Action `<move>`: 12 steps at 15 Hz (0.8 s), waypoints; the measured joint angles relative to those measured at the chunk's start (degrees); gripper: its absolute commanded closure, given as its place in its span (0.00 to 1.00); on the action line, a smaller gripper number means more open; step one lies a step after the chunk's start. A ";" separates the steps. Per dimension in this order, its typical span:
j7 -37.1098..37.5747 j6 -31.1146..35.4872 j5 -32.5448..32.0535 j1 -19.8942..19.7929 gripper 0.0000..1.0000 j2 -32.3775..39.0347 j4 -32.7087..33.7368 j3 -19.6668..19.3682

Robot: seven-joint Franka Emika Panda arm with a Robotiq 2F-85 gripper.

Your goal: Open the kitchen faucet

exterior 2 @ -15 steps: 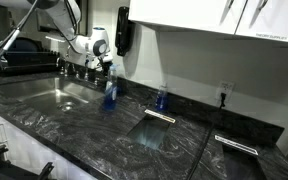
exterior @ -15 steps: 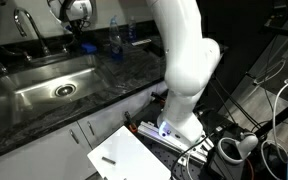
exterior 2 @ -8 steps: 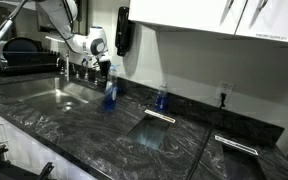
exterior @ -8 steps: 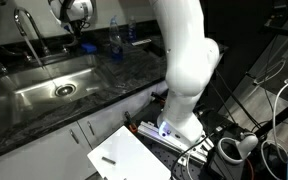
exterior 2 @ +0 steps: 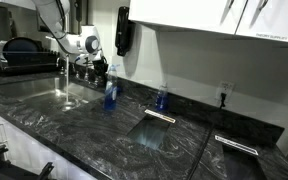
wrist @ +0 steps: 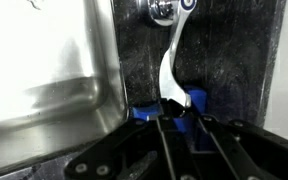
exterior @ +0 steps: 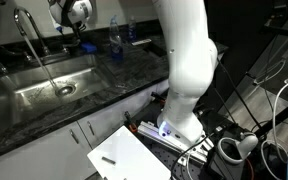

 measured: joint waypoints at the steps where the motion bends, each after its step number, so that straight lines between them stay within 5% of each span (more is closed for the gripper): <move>1: 2.30 0.03 -0.98 0.41 0.95 -0.60 -0.88 -0.15; 6: 8.99 -0.33 -5.50 1.12 0.95 -6.64 -8.58 -0.22; 12: 7.24 -0.40 -4.86 -1.38 0.95 -11.15 -14.15 3.55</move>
